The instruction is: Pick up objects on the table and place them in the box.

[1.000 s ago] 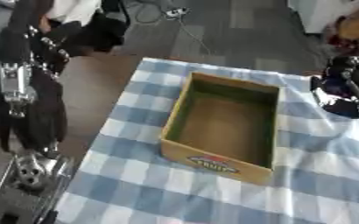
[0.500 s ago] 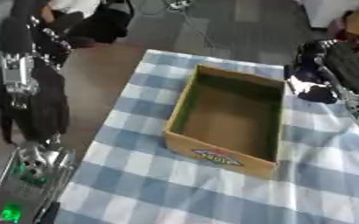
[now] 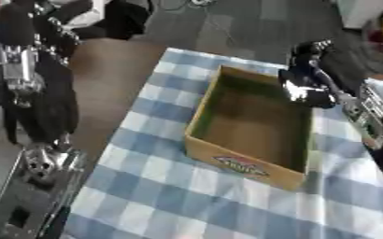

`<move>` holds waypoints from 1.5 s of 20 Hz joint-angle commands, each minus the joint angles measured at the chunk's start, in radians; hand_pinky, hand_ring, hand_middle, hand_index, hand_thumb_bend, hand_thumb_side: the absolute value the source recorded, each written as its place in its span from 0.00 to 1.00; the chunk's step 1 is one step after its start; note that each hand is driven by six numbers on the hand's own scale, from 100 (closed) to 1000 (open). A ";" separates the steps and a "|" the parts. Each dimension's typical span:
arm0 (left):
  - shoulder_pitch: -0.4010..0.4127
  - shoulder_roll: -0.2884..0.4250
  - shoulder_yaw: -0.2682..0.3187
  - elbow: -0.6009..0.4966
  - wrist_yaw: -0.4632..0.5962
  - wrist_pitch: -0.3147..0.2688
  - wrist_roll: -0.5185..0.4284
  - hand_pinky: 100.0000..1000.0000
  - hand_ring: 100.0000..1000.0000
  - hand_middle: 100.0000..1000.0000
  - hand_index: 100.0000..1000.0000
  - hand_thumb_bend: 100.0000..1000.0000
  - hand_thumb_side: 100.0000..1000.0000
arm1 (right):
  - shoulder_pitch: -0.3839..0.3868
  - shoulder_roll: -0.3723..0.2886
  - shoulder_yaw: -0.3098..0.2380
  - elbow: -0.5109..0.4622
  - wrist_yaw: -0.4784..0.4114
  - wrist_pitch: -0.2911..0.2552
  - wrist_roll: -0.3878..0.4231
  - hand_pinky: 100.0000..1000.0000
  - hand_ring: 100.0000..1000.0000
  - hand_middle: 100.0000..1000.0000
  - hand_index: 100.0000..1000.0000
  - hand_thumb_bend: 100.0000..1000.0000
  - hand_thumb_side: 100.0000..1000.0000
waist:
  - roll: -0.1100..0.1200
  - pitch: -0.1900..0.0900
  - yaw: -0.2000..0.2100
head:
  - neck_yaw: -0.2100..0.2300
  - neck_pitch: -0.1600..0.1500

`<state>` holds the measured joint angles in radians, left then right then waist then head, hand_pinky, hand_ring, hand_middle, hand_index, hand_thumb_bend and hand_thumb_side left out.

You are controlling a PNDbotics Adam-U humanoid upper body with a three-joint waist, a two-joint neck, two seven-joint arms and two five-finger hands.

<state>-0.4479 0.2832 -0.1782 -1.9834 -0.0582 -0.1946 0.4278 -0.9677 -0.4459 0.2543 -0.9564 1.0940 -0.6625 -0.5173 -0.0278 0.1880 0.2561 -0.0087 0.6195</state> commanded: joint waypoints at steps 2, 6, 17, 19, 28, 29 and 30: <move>-0.030 -0.008 -0.001 -0.017 -0.012 -0.010 -0.003 0.59 0.71 0.91 1.00 0.24 0.99 | -0.044 0.005 -0.003 0.004 -0.004 -0.025 -0.007 0.00 0.00 0.00 0.03 0.00 0.84 | -0.003 -0.007 0.014 | 0.005 -0.001; -0.050 -0.021 -0.002 -0.017 -0.018 -0.016 -0.005 0.59 0.71 0.91 1.00 0.25 0.99 | -0.053 0.012 -0.012 0.023 -0.002 -0.020 -0.006 0.00 0.00 0.00 0.03 0.00 0.84 | -0.011 0.001 0.030 | 0.002 -0.001; -0.077 -0.037 -0.002 -0.017 -0.021 -0.024 -0.004 0.59 0.71 0.91 1.00 0.26 0.99 | -0.065 0.006 -0.049 0.066 0.054 0.018 -0.054 0.00 0.00 0.00 0.11 0.00 0.99 | -0.022 0.022 0.056 | -0.010 -0.014; -0.078 -0.038 -0.002 -0.017 -0.021 -0.025 -0.004 0.59 0.71 0.91 1.00 0.26 0.99 | -0.065 0.005 -0.050 0.071 0.065 0.027 -0.070 0.00 0.11 0.23 0.33 0.00 1.00 | -0.022 0.024 0.057 | -0.012 -0.013; -0.078 -0.037 -0.002 -0.017 -0.022 -0.026 -0.003 0.59 0.71 0.91 1.00 0.26 0.99 | -0.065 -0.001 -0.046 0.085 0.096 0.074 -0.042 0.35 0.61 0.72 0.73 0.00 1.00 | -0.023 0.022 0.056 | -0.007 -0.009; -0.078 -0.037 -0.002 -0.017 -0.022 -0.026 -0.003 0.59 0.71 0.91 1.00 0.26 0.99 | -0.065 -0.002 -0.046 0.083 0.095 0.073 -0.039 0.38 0.63 0.73 0.75 0.00 1.00 | -0.024 0.022 0.056 | -0.006 -0.009; -0.078 -0.036 -0.002 -0.017 -0.022 -0.026 -0.003 0.59 0.71 0.91 1.00 0.26 0.99 | -0.066 -0.003 -0.045 0.082 0.093 0.071 -0.036 0.43 0.65 0.75 0.77 0.00 1.00 | -0.024 0.021 0.055 | -0.006 -0.009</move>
<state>-0.5132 0.2408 -0.1833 -1.9835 -0.0750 -0.2159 0.4251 -1.0035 -0.4231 0.2158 -0.8618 1.1875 -0.5883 -0.5521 -0.0551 0.2262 0.3104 -0.0108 0.6186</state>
